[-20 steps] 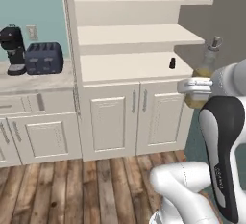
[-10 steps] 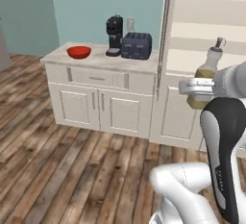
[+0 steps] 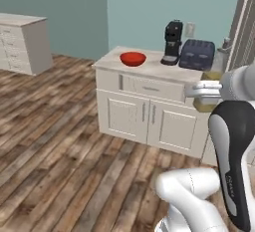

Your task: Retrieve the bottle and the shaker from the cabinet and place them next to the mixing bowl on the counter. Then add garlic from the fridge to the mixing bowl.

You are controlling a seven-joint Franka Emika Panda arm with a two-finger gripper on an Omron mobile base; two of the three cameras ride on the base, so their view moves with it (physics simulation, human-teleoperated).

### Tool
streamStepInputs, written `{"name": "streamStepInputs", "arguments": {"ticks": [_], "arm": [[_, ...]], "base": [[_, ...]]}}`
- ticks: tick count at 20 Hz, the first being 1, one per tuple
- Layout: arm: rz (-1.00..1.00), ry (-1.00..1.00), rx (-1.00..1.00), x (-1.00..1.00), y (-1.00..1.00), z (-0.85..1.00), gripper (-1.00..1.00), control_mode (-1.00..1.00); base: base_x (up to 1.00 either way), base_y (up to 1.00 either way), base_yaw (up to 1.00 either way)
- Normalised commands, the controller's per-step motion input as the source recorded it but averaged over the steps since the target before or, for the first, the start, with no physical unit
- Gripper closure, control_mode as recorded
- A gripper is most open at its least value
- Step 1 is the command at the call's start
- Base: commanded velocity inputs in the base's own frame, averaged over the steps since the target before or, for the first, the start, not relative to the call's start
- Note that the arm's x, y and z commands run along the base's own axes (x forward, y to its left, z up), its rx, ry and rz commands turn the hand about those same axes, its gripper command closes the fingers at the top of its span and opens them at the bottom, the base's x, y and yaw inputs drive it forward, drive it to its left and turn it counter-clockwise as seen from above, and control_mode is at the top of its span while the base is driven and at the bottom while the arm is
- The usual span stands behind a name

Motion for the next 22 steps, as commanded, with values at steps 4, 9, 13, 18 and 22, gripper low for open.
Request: {"name": "streamStepInputs", "arguments": {"ticks": [4,9,13,18,22], "arm": [[0.0,0.0,0.0,0.0,0.0,0.0,1.0,1.0],[0.0,0.0,0.0,0.0,0.0,0.0,1.0,1.0],[0.0,0.0,0.0,0.0,0.0,0.0,1.0,1.0],[0.0,0.0,0.0,0.0,0.0,0.0,1.0,1.0],[0.0,0.0,0.0,0.0,0.0,0.0,1.0,1.0]], "base": [[1.0,0.59,-0.15],[1.0,0.57,-0.33],[1.0,0.56,-0.36],[1.0,0.29,-0.31],[1.0,0.22,-0.29]]}}
